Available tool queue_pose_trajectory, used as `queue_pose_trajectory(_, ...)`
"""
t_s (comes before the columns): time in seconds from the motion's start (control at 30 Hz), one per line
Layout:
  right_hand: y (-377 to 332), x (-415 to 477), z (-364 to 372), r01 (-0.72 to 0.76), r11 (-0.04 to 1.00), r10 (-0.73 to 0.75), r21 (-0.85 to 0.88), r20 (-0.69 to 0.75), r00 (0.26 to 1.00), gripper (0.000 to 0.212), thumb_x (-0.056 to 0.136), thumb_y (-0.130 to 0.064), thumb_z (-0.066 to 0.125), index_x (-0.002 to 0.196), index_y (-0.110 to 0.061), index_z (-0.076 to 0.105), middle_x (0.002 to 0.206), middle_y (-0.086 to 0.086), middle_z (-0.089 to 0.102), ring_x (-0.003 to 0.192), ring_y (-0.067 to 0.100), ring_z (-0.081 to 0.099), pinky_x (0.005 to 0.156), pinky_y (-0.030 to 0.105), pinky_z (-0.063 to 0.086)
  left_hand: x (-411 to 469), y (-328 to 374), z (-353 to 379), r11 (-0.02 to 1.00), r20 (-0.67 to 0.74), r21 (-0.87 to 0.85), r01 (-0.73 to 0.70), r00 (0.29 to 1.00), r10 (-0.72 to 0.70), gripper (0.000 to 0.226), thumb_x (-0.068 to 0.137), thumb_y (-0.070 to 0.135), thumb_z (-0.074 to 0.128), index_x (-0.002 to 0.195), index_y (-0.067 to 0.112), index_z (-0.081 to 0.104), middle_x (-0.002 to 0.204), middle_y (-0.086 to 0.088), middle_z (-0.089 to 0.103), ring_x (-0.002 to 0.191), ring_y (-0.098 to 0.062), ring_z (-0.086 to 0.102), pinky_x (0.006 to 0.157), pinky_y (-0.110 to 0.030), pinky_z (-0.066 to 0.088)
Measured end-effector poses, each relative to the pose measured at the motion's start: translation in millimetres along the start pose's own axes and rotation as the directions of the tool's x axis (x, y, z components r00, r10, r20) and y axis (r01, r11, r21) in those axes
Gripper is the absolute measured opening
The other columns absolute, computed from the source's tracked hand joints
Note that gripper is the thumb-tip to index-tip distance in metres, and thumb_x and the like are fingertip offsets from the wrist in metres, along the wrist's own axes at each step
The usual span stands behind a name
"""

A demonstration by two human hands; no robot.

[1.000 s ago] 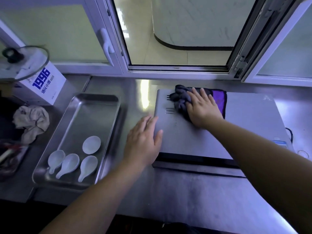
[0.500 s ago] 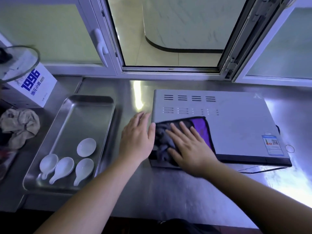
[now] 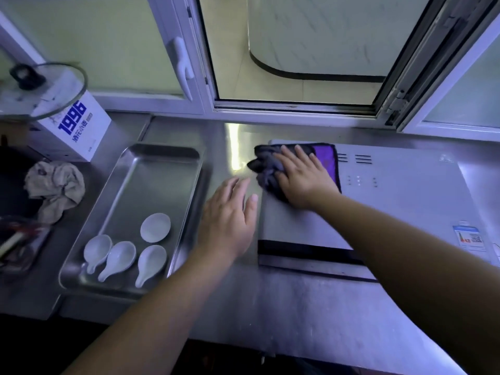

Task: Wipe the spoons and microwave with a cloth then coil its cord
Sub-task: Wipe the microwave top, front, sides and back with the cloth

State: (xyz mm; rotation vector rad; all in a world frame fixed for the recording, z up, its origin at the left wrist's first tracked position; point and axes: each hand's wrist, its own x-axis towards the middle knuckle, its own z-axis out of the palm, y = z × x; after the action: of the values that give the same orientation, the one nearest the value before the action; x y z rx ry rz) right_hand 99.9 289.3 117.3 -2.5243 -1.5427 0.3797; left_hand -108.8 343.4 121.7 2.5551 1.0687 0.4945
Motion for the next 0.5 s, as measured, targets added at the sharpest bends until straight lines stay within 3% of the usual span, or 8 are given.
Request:
queue_pose_trajectory(0.23, -17.8, 28.9, -1.5, -0.135, 0.989, 0.134, 0.055, 0.01, 0.991, 0.063, 0.1, -0.052, 0.02, 0.161, -0.037, 0.015, 0.171, -0.011, 0.004, 0.158, 0.019, -0.003, 0.127, 0.045, 0.0, -15.2, -7.4, -13.2, 0.997, 0.032, 0.024, 0.077, 0.996, -0.078, 0.07, 0.1, 0.056, 0.015, 0.15, 0.021, 0.049, 0.157, -0.001, 0.046, 0.145, -0.02, 0.04, 0.112, -0.041, 0.033)
queue_pose_trajectory(0.5, -39.2, -68.2, 15.4, 0.146, 0.989, -0.147, 0.008, 0.01, 0.989, 0.057, 0.1, -0.053, 0.034, 0.156, -0.041, 0.029, 0.171, -0.013, 0.009, 0.159, 0.019, 0.002, 0.127, 0.044, 0.004, -1.0, -6.1, -14.2, 0.999, -0.009, 0.026, 0.046, 0.999, -0.045, 0.065, 0.103, 0.052, 0.02, 0.145, 0.016, 0.054, 0.151, -0.006, 0.052, 0.139, -0.028, 0.047, 0.111, -0.045, 0.041)
